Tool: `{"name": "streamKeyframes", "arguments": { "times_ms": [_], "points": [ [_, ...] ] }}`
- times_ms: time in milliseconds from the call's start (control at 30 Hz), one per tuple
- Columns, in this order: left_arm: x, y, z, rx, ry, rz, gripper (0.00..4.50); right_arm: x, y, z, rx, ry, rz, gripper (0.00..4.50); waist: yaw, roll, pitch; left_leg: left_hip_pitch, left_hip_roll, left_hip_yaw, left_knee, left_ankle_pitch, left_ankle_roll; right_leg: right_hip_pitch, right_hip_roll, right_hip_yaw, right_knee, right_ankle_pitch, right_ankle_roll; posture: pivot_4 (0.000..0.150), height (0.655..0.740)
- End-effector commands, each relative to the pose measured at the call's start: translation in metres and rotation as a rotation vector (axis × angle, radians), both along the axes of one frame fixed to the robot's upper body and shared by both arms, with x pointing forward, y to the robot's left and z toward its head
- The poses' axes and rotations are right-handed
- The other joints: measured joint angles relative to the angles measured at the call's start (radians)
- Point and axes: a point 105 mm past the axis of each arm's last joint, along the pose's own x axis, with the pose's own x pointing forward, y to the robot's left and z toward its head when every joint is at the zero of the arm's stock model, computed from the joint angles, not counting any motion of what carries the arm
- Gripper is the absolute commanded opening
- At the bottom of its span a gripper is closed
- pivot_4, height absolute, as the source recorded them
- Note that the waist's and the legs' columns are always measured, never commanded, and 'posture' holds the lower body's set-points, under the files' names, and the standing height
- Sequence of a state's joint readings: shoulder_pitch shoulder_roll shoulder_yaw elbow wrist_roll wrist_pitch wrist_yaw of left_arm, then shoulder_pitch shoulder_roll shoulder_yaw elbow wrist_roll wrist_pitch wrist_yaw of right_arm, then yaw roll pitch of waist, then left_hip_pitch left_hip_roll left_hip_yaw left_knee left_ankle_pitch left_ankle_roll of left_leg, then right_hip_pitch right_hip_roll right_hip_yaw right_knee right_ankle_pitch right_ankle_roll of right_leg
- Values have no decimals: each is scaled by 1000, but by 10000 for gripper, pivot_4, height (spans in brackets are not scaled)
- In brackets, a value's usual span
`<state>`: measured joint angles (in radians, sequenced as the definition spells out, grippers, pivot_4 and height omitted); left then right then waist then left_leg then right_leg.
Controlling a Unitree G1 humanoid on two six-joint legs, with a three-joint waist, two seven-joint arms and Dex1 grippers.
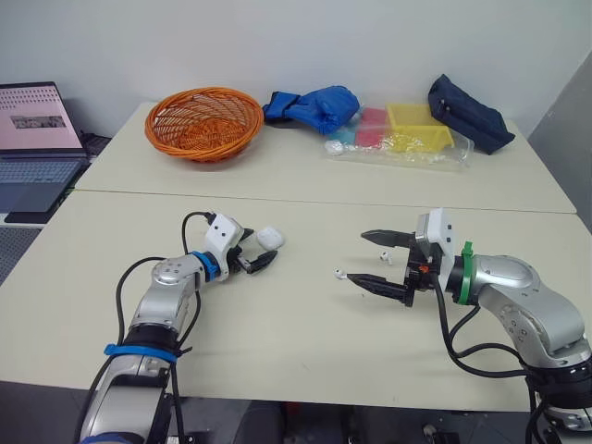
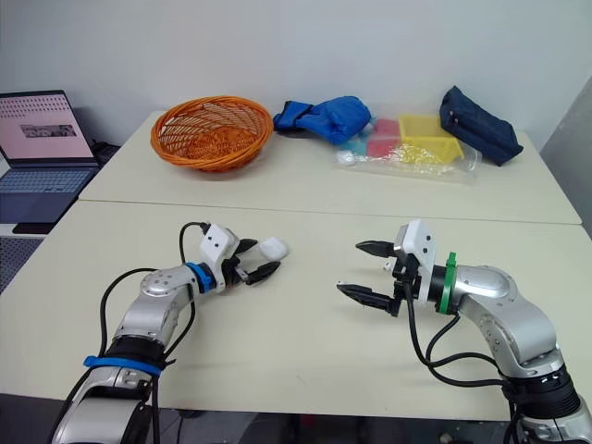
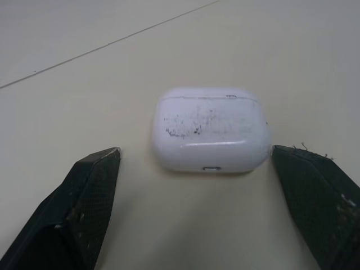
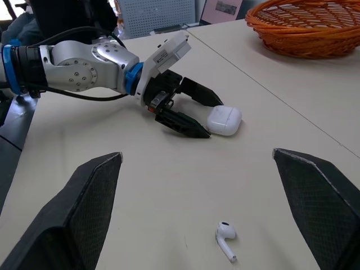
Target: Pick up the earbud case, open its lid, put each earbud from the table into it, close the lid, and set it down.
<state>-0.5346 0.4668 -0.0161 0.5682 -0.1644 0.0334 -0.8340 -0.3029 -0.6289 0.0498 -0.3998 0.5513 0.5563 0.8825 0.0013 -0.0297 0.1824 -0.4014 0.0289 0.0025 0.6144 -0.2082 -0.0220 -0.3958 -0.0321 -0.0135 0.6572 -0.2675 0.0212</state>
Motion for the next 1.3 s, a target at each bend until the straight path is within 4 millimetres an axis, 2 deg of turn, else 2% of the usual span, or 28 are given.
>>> {"name": "streamKeyframes", "arguments": {
  "times_ms": [33, 167, 267, 400, 600, 633, 700, 733, 833, 867, 1000, 1133, 1200, 1300],
  "points": [
    [2, -5, 2, 12, -18, -29, 44879, -1, -2, 16, 14, -57, -5, 45000, -1, 0, 0, 0, 0, 0, 0, 0, 0, 0, 0, 0, 0, 0, 0, 1500, 7400],
    [3, -11, 1, 24, -39, -53, 44879, -1, -3, 17, 18, -55, -10, 45000, 0, 0, 0, 0, 0, 0, 0, 0, 0, 0, 0, 0, 0, 0, 0, 1500, 7400],
    [3, -16, 2, 10, -50, -73, 39483, -1, -3, 17, 17, -55, -15, 45000, 1, 0, 0, 0, 0, 0, 1, 0, 0, 0, 0, 0, 1, 0, 0, 1500, 7400],
    [2, -16, 2, 14, -56, -77, 27891, 0, -5, 15, 19, -49, -23, 45000, -1, 0, 0, 0, 0, 0, 3, 0, 0, 0, 0, 0, 2, 1, 1, 1500, 7400],
    [1, -17, 8, 21, -78, -95, 27893, 6, -8, 18, 55, -35, -64, 45000, -1, 0, 0, 0, 0, 0, 4, 0, 0, 0, 0, 0, 2, 1, 1, 1500, 7400],
    [2, -18, 14, 20, -104, -96, 27893, 7, -9, 18, 57, -32, -69, 45000, -1, 0, 0, 0, 0, 0, 4, 0, 0, 0, 0, 0, 2, 1, 1, 1500, 7400],
    [7, -24, 41, 63, -257, -126, 27893, 11, -11, 19, 53, -31, -84, 45000, -1, 0, 0, 0, 0, 0, 4, 0, 0, 0, 0, 0, 2, 1, 1, 1500, 7400],
    [5, -31, 60, 92, -372, -174, 27893, 14, -13, 20, 41, -29, -96, 45000, -1, 0, 0, -1, 0, 0, 4, 0, 0, 0, 0, 0, 2, 1, 1, 1500, 7400],
    [-5, -48, 96, 140, -581, -300, 27893, 23, -18, 19, -26, -20, -140, 45000, 1, -1, 0, -2, 0, -1, 6, 0, 0, 0, 0, 1, 3, 1, 1, 1500, 7400],
    [-7, -52, 102, 157, -618, -332, 27893, 26, -20, 18, -42, -11, -157, 45000, 1, -1, 0, -4, 0, -2, 8, 0, 0, 0, 0, 1, 3, 1, 1, 1500, 7400],
    [-24, -73, 118, 283, -831, -515, 27893, 37, -16, 39, 100, 174, -196, 45000, -2, 0, 0, -4, 0, 1, 10, 0, 0, -1, 0, 1, 3, 5, -2, 1500, 7400],
    [-37, -93, 131, 391, -1092, -664, 27893, 29, 3, 52, 129, 318, -68, 45000, -2, 0, 0, -7, 1, 1, 11, 0, 0, -5, 0, 2, 5, 6, -3, 1500, 7400],
    [-34, -97, 137, 397, -1148, -673, 27893, 19, 16, 60, 143, 366, 38, 45000, -1, 0, 0, -14, 0, -1, 15, 0, 0, -11, 2, 2, 7, 7, -4, 1500, 7400],
    [-35, -104, 142, 387, -1205, -696, 27893, 19, 27, 63, 159, 387, 50, 45000, -2, 0, 0, -16, 0, -1, 15, 0, 1, -11, 4, 1, 6, 8, -4, 1500, 7400]
  ]
}}
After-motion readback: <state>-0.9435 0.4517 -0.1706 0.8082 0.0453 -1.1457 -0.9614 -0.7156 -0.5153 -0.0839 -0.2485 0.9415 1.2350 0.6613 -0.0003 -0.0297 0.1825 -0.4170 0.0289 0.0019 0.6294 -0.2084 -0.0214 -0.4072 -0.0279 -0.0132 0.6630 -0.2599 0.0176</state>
